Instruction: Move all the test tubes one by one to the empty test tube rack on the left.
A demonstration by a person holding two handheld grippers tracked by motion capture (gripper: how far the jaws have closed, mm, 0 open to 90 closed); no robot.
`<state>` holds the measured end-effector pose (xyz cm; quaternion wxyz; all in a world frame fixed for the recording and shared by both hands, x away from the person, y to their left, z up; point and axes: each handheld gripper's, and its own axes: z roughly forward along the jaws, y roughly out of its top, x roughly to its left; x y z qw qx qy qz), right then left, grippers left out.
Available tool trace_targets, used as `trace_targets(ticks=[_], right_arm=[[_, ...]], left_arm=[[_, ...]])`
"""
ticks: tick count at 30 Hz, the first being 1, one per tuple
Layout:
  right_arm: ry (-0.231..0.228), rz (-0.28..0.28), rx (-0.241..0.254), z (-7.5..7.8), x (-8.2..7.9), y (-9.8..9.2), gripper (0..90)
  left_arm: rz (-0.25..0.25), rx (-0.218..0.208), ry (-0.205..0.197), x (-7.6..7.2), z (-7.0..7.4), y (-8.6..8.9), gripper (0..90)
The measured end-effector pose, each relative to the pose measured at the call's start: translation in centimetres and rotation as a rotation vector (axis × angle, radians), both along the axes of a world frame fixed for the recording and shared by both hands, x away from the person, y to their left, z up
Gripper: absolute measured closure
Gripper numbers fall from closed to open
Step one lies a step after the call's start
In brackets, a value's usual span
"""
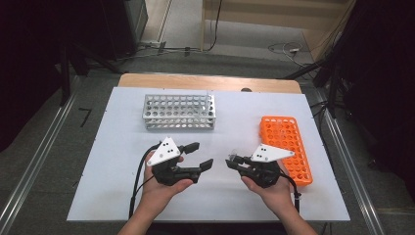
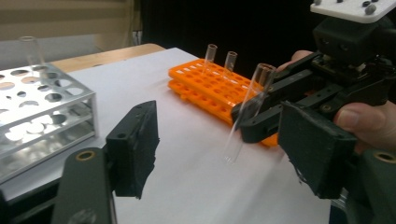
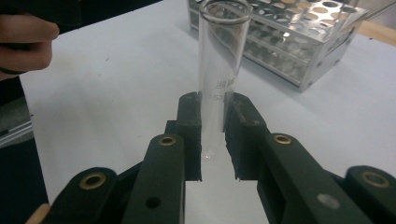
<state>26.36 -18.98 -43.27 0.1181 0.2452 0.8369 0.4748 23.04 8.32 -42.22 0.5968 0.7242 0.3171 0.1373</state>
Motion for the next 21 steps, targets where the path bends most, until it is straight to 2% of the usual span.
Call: trace_targets(ticks=[3,5,6,11,21], right_arm=[[0.005,0.021,-0.011,-0.3,-0.4,0.8,74.3],[0.004,0.028,-0.012,-0.4,-0.5,1.0,74.3],[0.004,0.041,-0.017,-0.4,-0.8,1.3,74.3],[0.007,0.06,-0.021,-0.4,-1.1,1.8,74.3],[0.01,0.084,-0.029,-0.4,-1.5,2.4,74.3]], left_arm=[[-0.026,0.01,0.0,-0.1,-0.1,-0.9,42.4],[-0.041,0.021,0.001,-0.2,-0.2,-1.5,43.7],[-0.043,0.021,0.004,-0.2,-0.2,-1.7,47.9],[-0.057,0.021,0.02,-0.1,-0.6,-2.5,55.4],[-0.083,0.044,0.014,-0.2,-0.9,-3.4,67.5]])
